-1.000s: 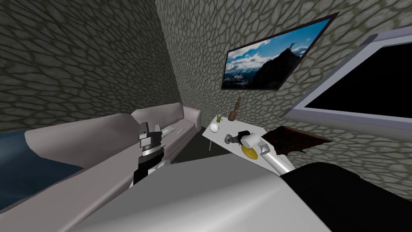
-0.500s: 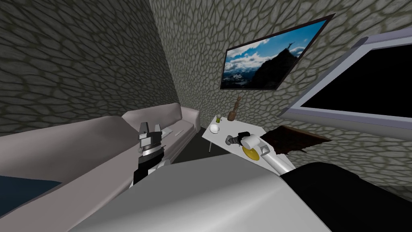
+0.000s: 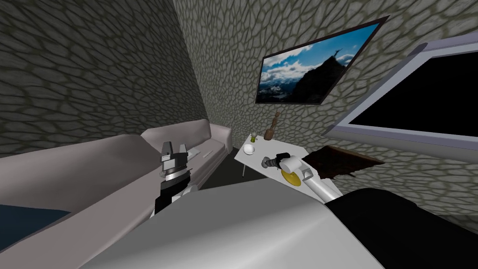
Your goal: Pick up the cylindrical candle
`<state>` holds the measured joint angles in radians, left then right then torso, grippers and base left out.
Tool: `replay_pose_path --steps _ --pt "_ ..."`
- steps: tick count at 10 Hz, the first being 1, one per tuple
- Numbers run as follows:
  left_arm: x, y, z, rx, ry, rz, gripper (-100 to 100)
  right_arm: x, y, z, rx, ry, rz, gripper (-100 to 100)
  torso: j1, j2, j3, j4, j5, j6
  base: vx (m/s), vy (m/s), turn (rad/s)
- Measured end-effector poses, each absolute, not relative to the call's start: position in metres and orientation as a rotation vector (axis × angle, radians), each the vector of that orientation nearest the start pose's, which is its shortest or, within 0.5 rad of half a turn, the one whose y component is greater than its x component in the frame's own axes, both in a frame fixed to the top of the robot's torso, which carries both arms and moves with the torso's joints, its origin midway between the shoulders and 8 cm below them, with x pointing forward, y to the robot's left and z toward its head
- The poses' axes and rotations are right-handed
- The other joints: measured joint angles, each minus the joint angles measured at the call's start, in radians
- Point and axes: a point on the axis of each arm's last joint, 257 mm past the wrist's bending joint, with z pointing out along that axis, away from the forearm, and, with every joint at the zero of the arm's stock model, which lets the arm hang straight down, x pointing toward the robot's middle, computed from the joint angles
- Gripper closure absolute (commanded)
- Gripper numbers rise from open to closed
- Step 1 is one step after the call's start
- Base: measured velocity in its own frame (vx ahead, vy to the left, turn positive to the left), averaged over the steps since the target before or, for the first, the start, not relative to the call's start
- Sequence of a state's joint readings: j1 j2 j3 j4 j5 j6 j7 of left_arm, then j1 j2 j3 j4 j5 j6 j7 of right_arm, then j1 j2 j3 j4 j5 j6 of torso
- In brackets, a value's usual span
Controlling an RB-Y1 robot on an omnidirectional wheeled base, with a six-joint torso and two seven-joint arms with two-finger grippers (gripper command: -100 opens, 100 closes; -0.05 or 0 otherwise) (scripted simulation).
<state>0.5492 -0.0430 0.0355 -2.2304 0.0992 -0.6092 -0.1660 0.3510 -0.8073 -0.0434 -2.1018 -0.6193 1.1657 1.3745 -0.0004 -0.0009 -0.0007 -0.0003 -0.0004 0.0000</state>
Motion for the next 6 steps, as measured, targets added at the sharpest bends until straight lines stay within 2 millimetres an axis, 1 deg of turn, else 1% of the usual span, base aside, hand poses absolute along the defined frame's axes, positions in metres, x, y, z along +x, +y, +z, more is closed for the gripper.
replay_pose_path --steps 1,3,5,6 --pt "0.324 0.313 0.008 -0.675 0.543 -1.147 0 0.324 -0.394 -0.331 -0.073 2.637 -0.095 100 -0.001 0.002 0.001 0.001 0.0 -0.001 -0.112 -0.043 0.252" --pt "0.324 0.313 0.008 -0.675 0.543 -1.147 0 0.325 -0.395 -0.324 -0.035 2.638 -0.104 100 -0.002 0.008 0.005 0.002 0.0 0.0 -0.109 -0.051 0.139" --pt "0.324 0.313 0.008 -0.675 0.543 -1.146 0 0.325 -0.396 -0.318 -0.001 2.641 -0.114 100 -0.002 0.006 0.004 0.002 0.0 0.001 -0.048 -0.029 0.052" --pt "0.324 0.313 0.008 -0.675 0.543 -1.146 0 0.325 -0.396 -0.318 0.002 2.643 -0.116 0 -0.001 0.004 0.003 0.002 0.0 0.001 -0.006 -0.004 -0.004"
